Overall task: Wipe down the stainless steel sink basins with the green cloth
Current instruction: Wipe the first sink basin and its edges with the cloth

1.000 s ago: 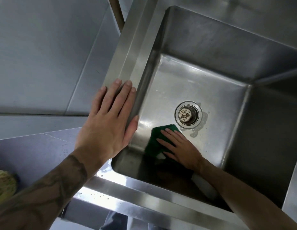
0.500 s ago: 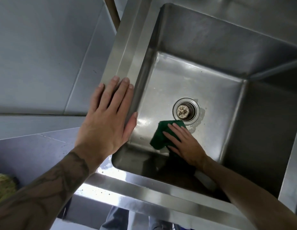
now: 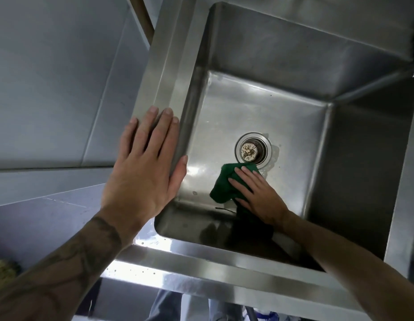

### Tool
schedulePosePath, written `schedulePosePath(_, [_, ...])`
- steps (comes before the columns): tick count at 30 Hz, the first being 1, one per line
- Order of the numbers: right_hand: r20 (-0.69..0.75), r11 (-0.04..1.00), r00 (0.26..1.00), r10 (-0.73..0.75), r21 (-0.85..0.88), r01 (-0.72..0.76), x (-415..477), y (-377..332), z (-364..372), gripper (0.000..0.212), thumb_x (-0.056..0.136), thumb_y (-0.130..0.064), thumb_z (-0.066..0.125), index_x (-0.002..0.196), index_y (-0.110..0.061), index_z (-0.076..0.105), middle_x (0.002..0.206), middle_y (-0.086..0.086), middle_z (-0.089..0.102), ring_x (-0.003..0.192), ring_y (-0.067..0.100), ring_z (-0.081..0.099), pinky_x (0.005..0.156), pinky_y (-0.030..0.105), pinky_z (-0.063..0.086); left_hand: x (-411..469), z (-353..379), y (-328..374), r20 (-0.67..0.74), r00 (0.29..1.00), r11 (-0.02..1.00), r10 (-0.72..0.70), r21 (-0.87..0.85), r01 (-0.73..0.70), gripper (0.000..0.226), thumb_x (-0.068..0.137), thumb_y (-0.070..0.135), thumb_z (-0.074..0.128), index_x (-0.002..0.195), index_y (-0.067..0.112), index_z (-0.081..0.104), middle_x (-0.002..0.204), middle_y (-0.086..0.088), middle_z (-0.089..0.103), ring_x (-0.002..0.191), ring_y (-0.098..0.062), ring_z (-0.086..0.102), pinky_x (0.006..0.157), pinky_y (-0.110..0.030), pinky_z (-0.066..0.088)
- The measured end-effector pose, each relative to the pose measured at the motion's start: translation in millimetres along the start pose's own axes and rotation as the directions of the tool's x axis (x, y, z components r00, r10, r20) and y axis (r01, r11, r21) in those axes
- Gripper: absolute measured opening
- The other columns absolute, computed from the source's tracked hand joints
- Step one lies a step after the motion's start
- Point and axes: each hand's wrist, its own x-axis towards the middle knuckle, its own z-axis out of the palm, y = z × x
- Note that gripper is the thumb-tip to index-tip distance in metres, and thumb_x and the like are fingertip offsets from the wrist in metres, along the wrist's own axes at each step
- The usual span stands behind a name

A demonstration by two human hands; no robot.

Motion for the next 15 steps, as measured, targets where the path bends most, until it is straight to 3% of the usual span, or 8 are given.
schedulePosePath(3, [-0.002,0.998,0.998,0.06,-0.014,-0.06,-15.3,6.3,-0.1,0.061,0.11,-0.046,0.037,0.164,-0.019,0.027,0.171,0.015,0.023,0.16,0.031,0.015,0.129,0.053,0.023,0.4,-1.0,0.3,-0.021,1.0,1.0,-0.002,-0.006,0.001,0.069,0.114,0.046,0.027,0.164,-0.002,0.027,0.17,-0.025,0.031,0.16,-0.042,0.025,0.131,-0.058,0.021])
schedulePosePath(8, [-0.022,0.996,0.996,0.088,0.007,-0.088,8.7,-7.3,1.1,0.059,0.113,-0.047,0.034,0.164,-0.017,0.028,0.172,0.016,0.02,0.161,0.033,0.015,0.131,0.05,0.013,0.9,-3.0,1.3,-0.034,0.999,1.0,-0.006,-0.03,0.004,0.068,0.113,0.045,0.03,0.163,-0.002,0.03,0.169,-0.025,0.034,0.159,-0.042,0.028,0.131,-0.058,0.02])
schedulePosePath(11, [-0.016,0.994,0.995,0.103,-0.029,-0.104,-16.2,10.6,1.1,0.06,0.112,-0.047,0.03,0.164,-0.017,0.026,0.171,0.016,0.022,0.16,0.033,0.019,0.13,0.052,0.02,1.0,-2.0,2.6,-0.064,0.998,0.999,-0.01,-0.033,0.008,0.066,0.113,0.043,0.032,0.162,-0.002,0.032,0.168,-0.024,0.035,0.158,-0.042,0.029,0.131,-0.056,0.02])
schedulePosePath(13, [-0.038,0.971,0.97,0.239,-0.003,-0.239,-31.2,18.4,0.1,0.061,0.111,-0.047,0.031,0.163,-0.016,0.027,0.17,0.018,0.025,0.159,0.036,0.022,0.125,0.058,0.029,1.1,-1.8,3.3,-0.065,0.998,0.999,-0.011,-0.035,0.008,0.066,0.113,0.043,0.032,0.162,-0.002,0.033,0.168,-0.024,0.035,0.159,-0.042,0.029,0.132,-0.056,0.019])
schedulePosePath(15, [-0.046,0.908,0.908,0.416,0.068,-0.413,-32.9,16.2,-2.0,0.062,0.11,-0.046,0.032,0.163,-0.016,0.026,0.171,0.019,0.023,0.159,0.037,0.019,0.125,0.058,0.028,1.6,-2.4,3.5,-0.057,0.998,0.999,-0.012,-0.032,0.01,0.067,0.113,0.044,0.032,0.162,-0.001,0.032,0.169,-0.023,0.035,0.159,-0.042,0.028,0.132,-0.055,0.018])
